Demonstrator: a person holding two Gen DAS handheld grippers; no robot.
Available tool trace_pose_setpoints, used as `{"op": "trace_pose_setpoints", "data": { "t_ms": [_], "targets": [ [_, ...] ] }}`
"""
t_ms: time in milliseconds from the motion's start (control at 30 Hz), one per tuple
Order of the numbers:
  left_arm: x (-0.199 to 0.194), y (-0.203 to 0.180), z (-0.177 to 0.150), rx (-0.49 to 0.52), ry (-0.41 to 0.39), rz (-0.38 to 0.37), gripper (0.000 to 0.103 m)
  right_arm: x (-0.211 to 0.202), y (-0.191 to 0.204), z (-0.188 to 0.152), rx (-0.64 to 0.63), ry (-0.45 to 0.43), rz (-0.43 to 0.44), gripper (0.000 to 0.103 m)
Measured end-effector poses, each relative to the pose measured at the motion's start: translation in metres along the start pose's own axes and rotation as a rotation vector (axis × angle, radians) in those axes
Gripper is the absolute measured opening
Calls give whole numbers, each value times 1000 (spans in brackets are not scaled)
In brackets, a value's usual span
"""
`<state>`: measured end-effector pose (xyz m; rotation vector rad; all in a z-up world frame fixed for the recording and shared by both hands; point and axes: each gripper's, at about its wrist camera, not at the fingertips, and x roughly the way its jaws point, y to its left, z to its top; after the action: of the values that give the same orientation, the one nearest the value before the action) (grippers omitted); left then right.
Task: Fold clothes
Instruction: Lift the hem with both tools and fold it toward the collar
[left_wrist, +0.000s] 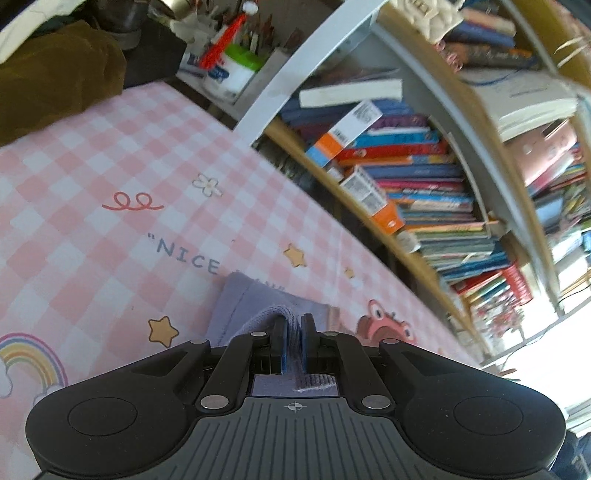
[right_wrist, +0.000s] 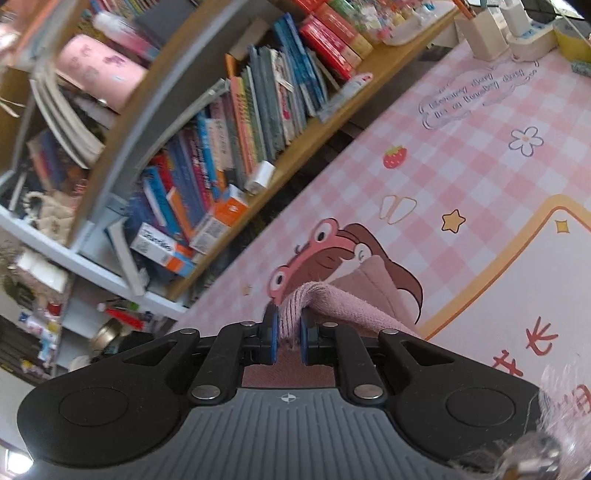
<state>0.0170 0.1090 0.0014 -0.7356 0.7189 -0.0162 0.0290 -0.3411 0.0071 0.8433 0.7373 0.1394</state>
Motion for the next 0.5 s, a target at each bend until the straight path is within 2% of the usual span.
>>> {"op": "trace_pose_setpoints", "data": {
  "t_ms": [67, 100, 133, 167, 200, 233, 300, 367, 467, 500],
  "targets": [
    [7, 1, 2, 17, 15, 8, 12, 9, -1, 1, 4, 8, -22, 15],
    [10, 0, 3, 32, 26, 10, 16, 14, -1, 2, 6, 11, -32, 15],
    [11, -1, 4, 48, 29, 14, 23, 18, -2, 2, 8, 15, -43, 22],
    [11, -2, 5, 67, 20, 19, 30, 18, -1, 3, 0, 0, -49, 36],
    [8, -4, 7, 87, -1, 22, 43, 17, 0, 4, -8, -16, -55, 42],
    [3, -4, 9, 105, -27, 21, 52, 16, 1, 6, -16, -31, -60, 44],
    [-4, -3, 14, 139, -75, 17, 53, 13, 2, 10, -48, -51, -74, 44],
    [-6, -2, 15, 188, -84, 41, 53, 11, 3, 15, -80, -71, -87, 44],
    [-2, -5, 9, 304, -67, 88, 52, 18, 8, 14, -224, -43, -162, 44],
    [2, -9, 6, 366, -61, 102, 52, 25, 11, 10, -310, -17, -198, 44]
  ]
}}
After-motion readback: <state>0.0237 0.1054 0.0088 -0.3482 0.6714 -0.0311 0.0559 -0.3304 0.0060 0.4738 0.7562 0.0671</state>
